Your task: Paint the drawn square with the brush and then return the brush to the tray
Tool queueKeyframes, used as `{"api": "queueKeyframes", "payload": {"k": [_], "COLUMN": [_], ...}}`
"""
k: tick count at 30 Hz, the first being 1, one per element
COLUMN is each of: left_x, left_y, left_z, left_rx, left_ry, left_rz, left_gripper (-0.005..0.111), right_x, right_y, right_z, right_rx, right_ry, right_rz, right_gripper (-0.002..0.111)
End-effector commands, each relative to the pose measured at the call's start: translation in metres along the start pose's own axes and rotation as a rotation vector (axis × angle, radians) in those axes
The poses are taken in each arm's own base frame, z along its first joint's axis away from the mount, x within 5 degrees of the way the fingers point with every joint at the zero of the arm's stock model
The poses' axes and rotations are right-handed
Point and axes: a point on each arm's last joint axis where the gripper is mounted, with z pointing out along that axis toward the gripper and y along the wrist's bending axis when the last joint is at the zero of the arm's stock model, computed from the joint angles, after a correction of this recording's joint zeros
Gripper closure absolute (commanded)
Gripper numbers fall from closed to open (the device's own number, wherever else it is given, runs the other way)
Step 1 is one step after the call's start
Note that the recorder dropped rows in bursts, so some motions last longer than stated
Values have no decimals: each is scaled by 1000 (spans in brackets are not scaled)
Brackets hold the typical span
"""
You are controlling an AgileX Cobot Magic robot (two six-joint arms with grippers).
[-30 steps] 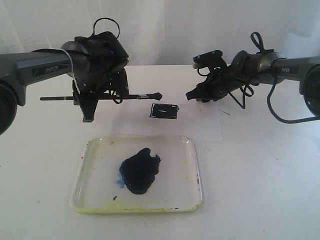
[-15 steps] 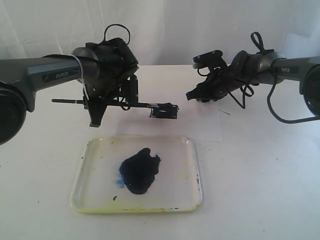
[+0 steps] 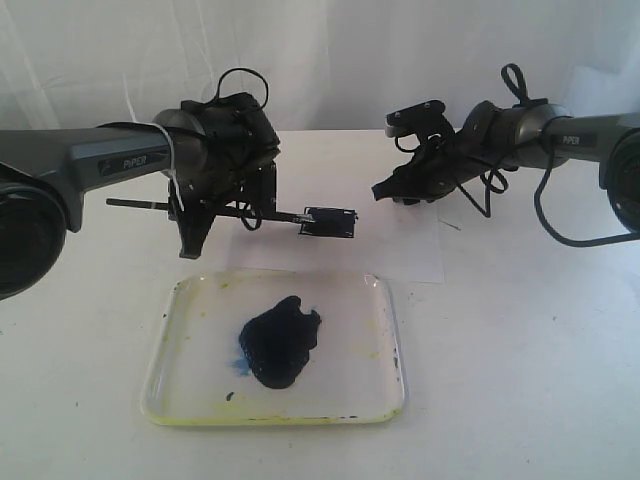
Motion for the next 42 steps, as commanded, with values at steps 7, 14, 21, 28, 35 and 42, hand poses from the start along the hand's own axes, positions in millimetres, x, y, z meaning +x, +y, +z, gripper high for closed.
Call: {"api": "queueKeyframes", "payload": {"k": [7, 14, 21, 28, 35, 42], "left_x": [13, 16, 17, 22, 24, 17], "left_y": [3, 4, 6, 11, 13, 6], "left_z": [-2, -2, -4, -7, -1, 2], "left_rx": [-29, -42, -64, -85, -63, 13], "left_ry": [123, 161, 151, 161, 125, 70], "left_rz": [-1, -34, -110, -129, -152, -104], "left_gripper": [107, 107, 107, 107, 107, 107], "right_x": [7, 7, 7, 7, 7, 6], "right_y": [-1, -1, -1, -1, -1, -1], "right_z": [5, 5, 5, 5, 5, 5], "right_rx": [-3, -3, -3, -3, -3, -2], "right_ry": [27, 27, 27, 27, 27, 26], "right_rz": [-10, -10, -10, -10, -10, -10], "right_gripper": [70, 70, 70, 70, 70, 70]}}
